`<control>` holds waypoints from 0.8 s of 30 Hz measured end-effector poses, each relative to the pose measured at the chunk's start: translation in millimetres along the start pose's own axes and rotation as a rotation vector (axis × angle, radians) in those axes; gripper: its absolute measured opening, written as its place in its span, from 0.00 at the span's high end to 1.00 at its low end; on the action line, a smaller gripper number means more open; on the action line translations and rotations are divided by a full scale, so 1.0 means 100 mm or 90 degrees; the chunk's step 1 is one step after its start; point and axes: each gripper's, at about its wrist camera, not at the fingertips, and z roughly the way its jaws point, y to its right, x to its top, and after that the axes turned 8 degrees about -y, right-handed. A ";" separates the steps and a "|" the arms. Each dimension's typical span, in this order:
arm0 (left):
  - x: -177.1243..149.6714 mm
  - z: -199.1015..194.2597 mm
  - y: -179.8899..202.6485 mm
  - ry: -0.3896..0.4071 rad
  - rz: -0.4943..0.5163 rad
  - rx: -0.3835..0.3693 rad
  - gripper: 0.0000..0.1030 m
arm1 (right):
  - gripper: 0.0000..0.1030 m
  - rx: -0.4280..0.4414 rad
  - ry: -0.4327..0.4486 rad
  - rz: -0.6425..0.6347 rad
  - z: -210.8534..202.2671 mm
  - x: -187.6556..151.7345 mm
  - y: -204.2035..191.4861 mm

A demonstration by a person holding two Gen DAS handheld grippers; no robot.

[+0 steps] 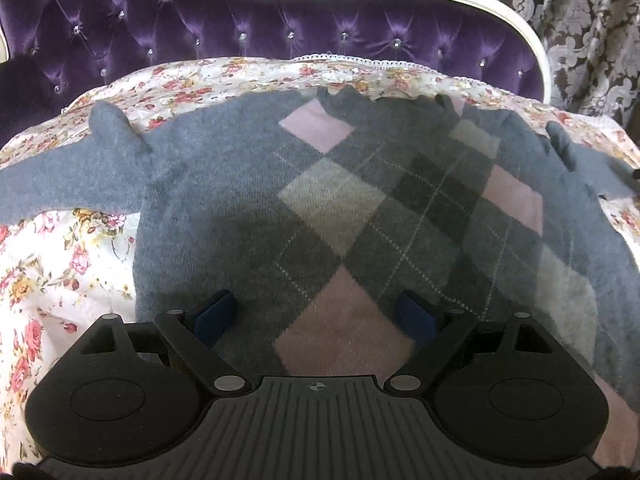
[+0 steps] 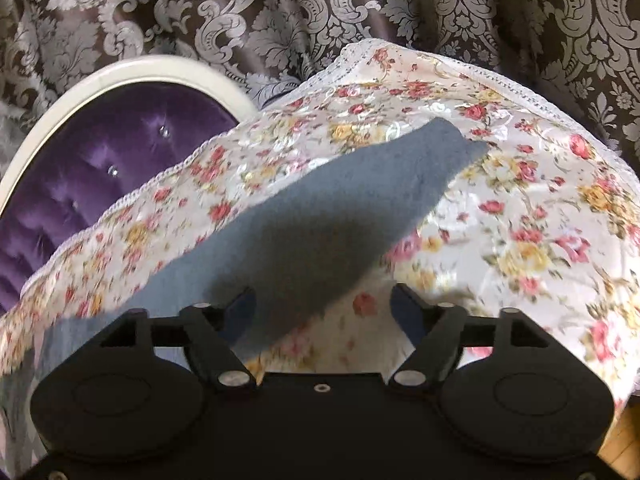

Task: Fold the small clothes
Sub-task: 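Move the right gripper out along the sweater sleeve to its cuff, then close the right gripper on the sleeve cuff and lift it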

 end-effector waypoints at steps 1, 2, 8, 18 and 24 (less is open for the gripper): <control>0.00 -0.01 -0.01 -0.001 -0.002 -0.003 0.12 | 0.09 0.003 0.005 -0.003 0.02 0.01 0.00; 0.00 -0.01 -0.03 -0.003 -0.004 -0.005 0.11 | 0.05 0.008 0.010 -0.007 0.06 0.02 -0.01; 0.01 0.02 0.02 -0.011 0.002 0.000 0.03 | 0.00 -0.019 0.030 -0.059 0.21 0.07 -0.11; 0.01 0.07 -0.02 -0.014 -0.007 -0.012 0.00 | 0.01 0.122 0.042 0.105 0.25 0.35 0.41; 0.00 0.06 -0.03 -0.012 -0.009 -0.014 0.00 | 0.39 0.097 0.051 0.146 0.27 0.46 0.54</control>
